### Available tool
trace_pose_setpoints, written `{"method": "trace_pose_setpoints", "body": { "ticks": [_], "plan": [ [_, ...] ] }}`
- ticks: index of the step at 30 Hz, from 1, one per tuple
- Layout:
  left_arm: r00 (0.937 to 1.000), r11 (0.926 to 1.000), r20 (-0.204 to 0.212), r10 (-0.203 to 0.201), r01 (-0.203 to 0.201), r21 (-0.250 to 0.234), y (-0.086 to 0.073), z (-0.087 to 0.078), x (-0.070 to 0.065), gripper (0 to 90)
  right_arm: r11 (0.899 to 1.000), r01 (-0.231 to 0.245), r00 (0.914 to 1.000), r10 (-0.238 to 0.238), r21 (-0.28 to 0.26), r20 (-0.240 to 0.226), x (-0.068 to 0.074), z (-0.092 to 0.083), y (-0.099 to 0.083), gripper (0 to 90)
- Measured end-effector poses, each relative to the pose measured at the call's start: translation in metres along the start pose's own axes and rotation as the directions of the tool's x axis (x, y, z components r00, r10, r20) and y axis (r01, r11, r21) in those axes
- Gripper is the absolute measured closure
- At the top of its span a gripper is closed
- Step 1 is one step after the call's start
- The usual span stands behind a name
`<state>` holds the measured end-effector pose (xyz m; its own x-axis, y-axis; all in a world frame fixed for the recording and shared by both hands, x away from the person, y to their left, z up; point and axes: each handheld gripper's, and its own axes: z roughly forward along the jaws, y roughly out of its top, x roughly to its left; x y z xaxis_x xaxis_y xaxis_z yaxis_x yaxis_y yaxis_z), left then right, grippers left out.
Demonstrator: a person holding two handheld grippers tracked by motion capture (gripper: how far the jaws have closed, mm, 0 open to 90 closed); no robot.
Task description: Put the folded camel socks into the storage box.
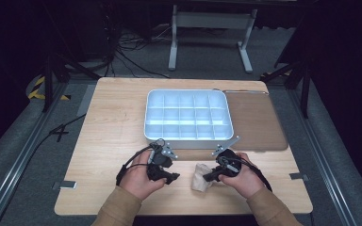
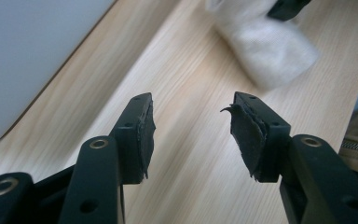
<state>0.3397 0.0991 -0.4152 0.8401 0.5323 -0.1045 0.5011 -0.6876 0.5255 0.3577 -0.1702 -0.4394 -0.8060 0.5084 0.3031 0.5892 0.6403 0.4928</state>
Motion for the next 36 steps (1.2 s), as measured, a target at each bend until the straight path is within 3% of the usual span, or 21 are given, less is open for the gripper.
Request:
{"method": "trace_pose_setpoints", "body": {
  "ticks": [13, 20, 25, 36],
  "plan": [
    [0.9966, 0.9963, -0.033, -0.076, 0.074, -0.044, -0.014, -0.025, 0.019, 51.8, 0.998, 0.037, 0.9987, -0.036, -0.042, 0.036, 0.011, -0.028, 0.021, 75.9],
    [0.9947, 0.9944, -0.039, -0.096, 0.094, -0.049, -0.018, -0.03, 0.024, 51.8, 0.996, 0.039, 0.9975, -0.034, -0.075, 0.061, 0.012, -0.045, 0.028, 75.8],
    [0.9902, 0.9907, -0.038, -0.134, 0.133, -0.03, -0.02, -0.037, 0.027, 53.5, 0.996, 0.049, 0.9957, -0.043, -0.08, 0.082, 0.013, -0.056, 0.034, 75.8],
    [0.9869, 0.9875, -0.053, -0.152, 0.15, -0.048, -0.023, -0.043, 0.031, 49.4, 0.992, 0.078, 0.9883, -0.064, -0.099, 0.138, 0.01, -0.076, 0.05, 75.8]
  ]
}}
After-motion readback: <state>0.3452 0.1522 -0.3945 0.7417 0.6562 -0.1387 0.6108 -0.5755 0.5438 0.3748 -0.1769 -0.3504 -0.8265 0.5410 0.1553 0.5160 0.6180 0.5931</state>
